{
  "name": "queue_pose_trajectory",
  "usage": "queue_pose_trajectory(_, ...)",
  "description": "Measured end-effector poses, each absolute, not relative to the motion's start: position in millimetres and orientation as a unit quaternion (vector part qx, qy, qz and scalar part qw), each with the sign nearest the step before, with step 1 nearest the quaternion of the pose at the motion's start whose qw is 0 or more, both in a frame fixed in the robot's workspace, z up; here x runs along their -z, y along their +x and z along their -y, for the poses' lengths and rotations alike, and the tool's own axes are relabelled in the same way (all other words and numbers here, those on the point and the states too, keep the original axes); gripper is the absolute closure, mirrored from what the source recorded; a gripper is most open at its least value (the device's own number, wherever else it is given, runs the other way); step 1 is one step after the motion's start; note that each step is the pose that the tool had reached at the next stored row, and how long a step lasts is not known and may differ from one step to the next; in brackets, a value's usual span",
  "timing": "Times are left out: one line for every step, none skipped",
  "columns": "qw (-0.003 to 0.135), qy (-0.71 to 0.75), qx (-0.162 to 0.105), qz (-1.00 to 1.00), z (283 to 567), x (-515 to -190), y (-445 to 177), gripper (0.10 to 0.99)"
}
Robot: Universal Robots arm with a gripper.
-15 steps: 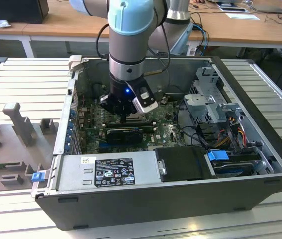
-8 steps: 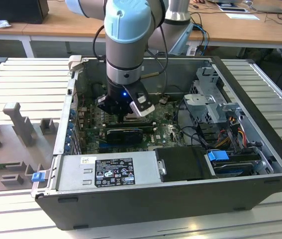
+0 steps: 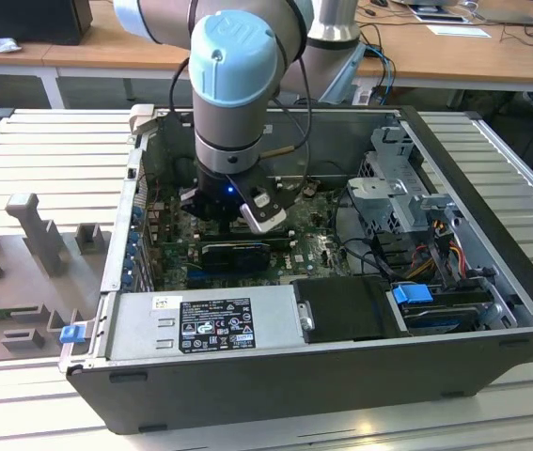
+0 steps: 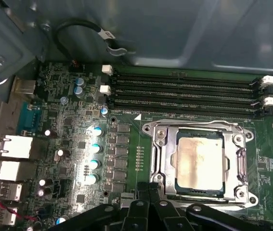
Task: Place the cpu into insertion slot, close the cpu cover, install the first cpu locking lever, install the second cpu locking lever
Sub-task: 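Install the second cpu locking lever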
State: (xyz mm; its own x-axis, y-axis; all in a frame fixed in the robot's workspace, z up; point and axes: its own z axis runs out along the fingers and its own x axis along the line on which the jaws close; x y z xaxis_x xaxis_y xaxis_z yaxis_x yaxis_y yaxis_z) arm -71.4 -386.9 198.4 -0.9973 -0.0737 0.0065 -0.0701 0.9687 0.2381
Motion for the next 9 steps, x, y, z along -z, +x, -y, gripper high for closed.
queue_pose_trajectory(0.007,0.037,0.122,0.992,387,-197,-72,0.98)
queue_pose_trajectory(0.007,0.037,0.122,0.992,387,-198,-72,0.98)
queue_pose_trajectory(0.007,0.037,0.122,0.992,387,-200,-72,0.98)
queue_pose_trajectory(0.007,0.037,0.122,0.992,387,-202,-72,0.98)
queue_pose_trajectory(0.007,0.037,0.122,0.992,387,-205,-72,0.98)
queue_pose_trajectory(0.007,0.037,0.122,0.992,386,-207,-72,0.98)
queue_pose_trajectory(0.007,0.037,0.122,0.992,386,-211,-72,0.98)
queue_pose_trajectory(0.007,0.037,0.122,0.992,386,-215,-72,0.98)
queue_pose_trajectory(0.007,0.037,0.122,0.992,386,-216,-72,0.98)
